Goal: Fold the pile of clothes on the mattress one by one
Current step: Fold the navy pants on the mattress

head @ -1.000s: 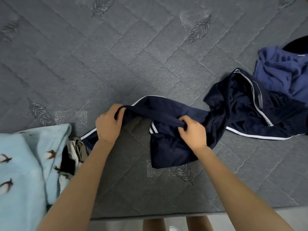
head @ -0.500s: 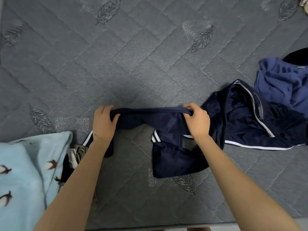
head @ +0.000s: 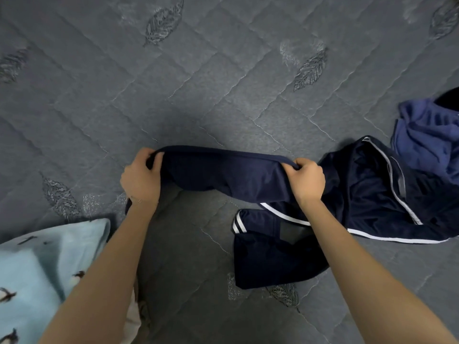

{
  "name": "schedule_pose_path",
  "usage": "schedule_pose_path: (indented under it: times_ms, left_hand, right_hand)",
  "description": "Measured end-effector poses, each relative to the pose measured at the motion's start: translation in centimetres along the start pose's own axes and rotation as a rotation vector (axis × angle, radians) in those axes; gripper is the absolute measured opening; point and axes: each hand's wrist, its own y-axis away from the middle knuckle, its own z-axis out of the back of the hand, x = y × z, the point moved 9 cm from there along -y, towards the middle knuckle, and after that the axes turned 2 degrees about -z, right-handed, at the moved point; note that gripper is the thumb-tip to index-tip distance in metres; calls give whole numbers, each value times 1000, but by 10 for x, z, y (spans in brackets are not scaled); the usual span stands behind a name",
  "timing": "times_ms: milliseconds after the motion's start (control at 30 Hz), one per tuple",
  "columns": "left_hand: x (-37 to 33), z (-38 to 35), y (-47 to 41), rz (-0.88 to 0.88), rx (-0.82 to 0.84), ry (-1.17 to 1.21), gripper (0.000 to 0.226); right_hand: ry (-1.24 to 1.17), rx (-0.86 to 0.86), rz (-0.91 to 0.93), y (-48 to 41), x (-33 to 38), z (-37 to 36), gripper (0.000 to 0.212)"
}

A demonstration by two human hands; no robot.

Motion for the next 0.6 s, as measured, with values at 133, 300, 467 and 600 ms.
schedule_pose_path:
  times_ms: [133, 300, 467, 600]
  left_hand:
    - [-16, -6, -24, -139, -32, -61, 24]
    - [-21, -36, -43, -253, 7, -26, 21]
    - [-26, -54, -41, -268, 36, -5, 17]
    - [-31, -67, -43, -292, 95, 12, 19]
  right_hand:
    - [-90, -44, -30, -11, 5, 1, 47]
    - [-125, -123, -9, -27, 9, -2, 42]
    - [3, -133, 43, -34, 13, -19, 14]
    - [107, -67, 109, -33, 24, -36, 18]
